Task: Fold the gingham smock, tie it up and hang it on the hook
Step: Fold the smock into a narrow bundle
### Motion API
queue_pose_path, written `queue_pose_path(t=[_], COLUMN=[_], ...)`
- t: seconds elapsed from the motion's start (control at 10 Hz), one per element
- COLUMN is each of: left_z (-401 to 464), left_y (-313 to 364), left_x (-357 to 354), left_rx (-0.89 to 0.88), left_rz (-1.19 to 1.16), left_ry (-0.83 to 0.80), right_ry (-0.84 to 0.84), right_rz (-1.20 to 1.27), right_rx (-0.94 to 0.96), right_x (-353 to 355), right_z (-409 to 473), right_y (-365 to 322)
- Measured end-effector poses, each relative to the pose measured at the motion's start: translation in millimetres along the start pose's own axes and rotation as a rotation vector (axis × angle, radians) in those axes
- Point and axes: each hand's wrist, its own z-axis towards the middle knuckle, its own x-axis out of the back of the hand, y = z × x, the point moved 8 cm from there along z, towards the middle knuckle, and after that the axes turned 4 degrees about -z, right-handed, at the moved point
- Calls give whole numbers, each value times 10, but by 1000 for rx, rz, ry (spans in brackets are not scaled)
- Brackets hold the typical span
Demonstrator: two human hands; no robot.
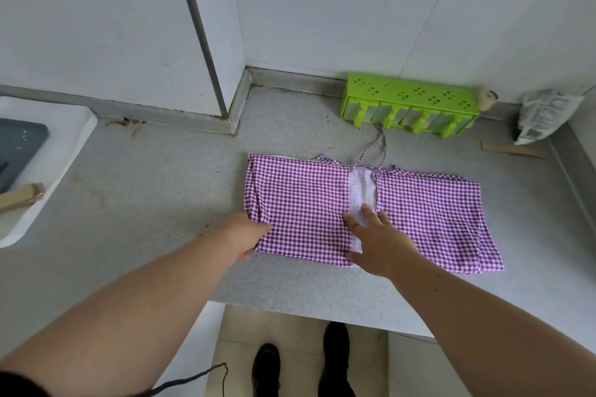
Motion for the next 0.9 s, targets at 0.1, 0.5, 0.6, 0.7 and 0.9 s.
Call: queue_pose_path(t=[0.1, 0.5, 0.6, 0.7, 0.9], left_z=[37, -59, -98, -68, -12], left_y=[-62, 157, 208, 142, 155], left_x=[149, -144, -179, -187, -171], left_rx=[-19, -128, -146, -112, -145], left_rz=[-104, 129, 84, 63, -28], left_ry=[193, -218, -265, -296, -274], right_ry=[-3, -17, -16, -17, -13], right_rz=[-6, -10, -12, -10, -13], right_rx=[-7, -20, -20, -16, -13], right_x=[-13, -26, -26, -37, -41], right_z=[9, 19, 25, 25, 31], right_y=[5, -2, 0, 5, 16])
